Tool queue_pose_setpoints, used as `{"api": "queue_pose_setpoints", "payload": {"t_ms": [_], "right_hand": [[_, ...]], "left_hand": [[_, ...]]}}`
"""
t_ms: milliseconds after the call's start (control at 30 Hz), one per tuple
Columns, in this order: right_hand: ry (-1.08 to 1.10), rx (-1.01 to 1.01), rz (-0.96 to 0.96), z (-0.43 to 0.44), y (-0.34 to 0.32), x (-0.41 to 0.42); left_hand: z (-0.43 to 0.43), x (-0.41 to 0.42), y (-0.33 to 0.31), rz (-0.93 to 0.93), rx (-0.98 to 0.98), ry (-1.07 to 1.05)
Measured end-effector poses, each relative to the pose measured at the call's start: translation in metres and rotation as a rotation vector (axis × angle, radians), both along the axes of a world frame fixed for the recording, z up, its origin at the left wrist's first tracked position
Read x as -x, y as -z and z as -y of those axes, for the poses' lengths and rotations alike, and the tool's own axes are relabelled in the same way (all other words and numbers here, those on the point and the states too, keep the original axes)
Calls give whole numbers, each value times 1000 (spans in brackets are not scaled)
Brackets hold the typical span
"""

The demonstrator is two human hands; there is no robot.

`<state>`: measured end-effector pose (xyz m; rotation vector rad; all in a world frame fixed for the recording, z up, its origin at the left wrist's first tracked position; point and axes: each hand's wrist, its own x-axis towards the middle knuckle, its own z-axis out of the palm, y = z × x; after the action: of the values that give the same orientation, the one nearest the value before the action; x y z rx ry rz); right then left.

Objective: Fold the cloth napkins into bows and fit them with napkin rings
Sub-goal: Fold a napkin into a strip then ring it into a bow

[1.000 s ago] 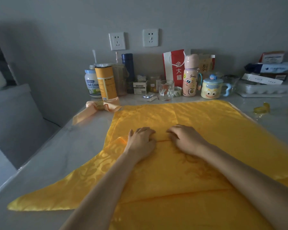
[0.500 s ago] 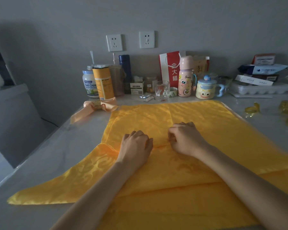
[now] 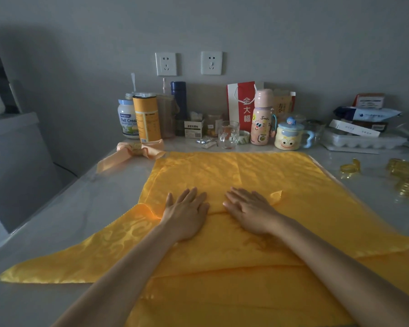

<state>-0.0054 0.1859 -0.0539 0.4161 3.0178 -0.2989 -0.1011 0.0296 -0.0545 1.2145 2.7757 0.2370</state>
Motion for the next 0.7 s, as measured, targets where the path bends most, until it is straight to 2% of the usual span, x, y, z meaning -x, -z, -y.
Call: {"api": "queue_pose_setpoints", "payload": {"t_ms": [100, 233, 333, 533, 700], "right_hand": [[20, 9, -31, -15, 2, -8], [40, 97, -300, -22, -2, -22], [48, 94, -405, -23, -6, -25], [18, 20, -502, -18, -12, -28], [-74, -107, -399, -9, -19, -34]], "left_hand": [[2, 0, 1, 21, -29, 13], [6, 0, 0, 61, -176, 17], [9, -2, 1, -14, -239, 26], [15, -4, -1, -172, -327, 50], [21, -17, -8, -233, -290, 67]]}}
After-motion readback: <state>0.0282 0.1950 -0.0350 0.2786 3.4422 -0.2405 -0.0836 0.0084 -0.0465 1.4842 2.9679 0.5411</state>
